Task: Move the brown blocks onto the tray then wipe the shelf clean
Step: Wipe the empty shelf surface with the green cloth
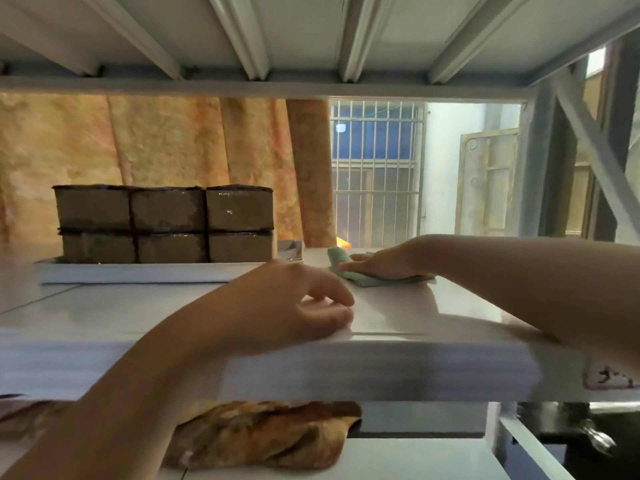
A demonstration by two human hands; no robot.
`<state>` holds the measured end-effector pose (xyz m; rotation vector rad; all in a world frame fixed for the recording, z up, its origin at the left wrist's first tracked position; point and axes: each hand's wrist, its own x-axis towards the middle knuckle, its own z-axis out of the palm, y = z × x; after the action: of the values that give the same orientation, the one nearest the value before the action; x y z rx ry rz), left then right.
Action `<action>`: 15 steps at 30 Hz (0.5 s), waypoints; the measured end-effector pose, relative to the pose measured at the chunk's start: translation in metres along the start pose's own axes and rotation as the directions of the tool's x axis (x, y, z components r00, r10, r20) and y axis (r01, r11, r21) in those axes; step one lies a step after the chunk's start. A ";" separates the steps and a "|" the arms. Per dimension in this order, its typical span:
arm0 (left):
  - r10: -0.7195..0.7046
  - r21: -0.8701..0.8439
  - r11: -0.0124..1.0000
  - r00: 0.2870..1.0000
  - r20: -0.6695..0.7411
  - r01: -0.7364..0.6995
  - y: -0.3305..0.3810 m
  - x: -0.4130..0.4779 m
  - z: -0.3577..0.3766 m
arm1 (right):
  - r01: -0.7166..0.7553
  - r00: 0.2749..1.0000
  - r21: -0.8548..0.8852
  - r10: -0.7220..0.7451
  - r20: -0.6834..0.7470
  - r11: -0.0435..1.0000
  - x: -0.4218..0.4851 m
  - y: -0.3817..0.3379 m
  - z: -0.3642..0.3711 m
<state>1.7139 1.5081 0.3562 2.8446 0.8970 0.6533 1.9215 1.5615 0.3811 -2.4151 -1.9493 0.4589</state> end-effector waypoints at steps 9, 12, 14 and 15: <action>-0.112 0.013 0.993 0.992 -0.059 0.113 0.011 -0.006 0.002 | 0.181 0.983 0.006 -0.181 -0.007 0.983 -0.084 0.047 0.017; -0.141 -0.026 0.990 0.988 -0.063 0.140 0.012 -0.009 0.001 | 0.216 0.976 0.046 -0.216 -0.025 0.975 -0.101 0.062 0.020; -0.145 -0.044 0.989 0.988 -0.060 0.143 0.013 -0.009 0.001 | 0.223 0.975 0.078 -0.222 -0.012 0.972 -0.110 0.073 0.023; -0.152 -0.052 0.987 0.986 -0.066 0.149 0.014 -0.010 0.001 | 0.226 0.974 0.085 -0.226 -0.005 0.970 -0.114 0.077 0.024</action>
<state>1.7145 1.4915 0.3543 2.6952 1.0799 0.7478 1.9687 1.4301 0.3694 -2.1102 -2.1263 0.5267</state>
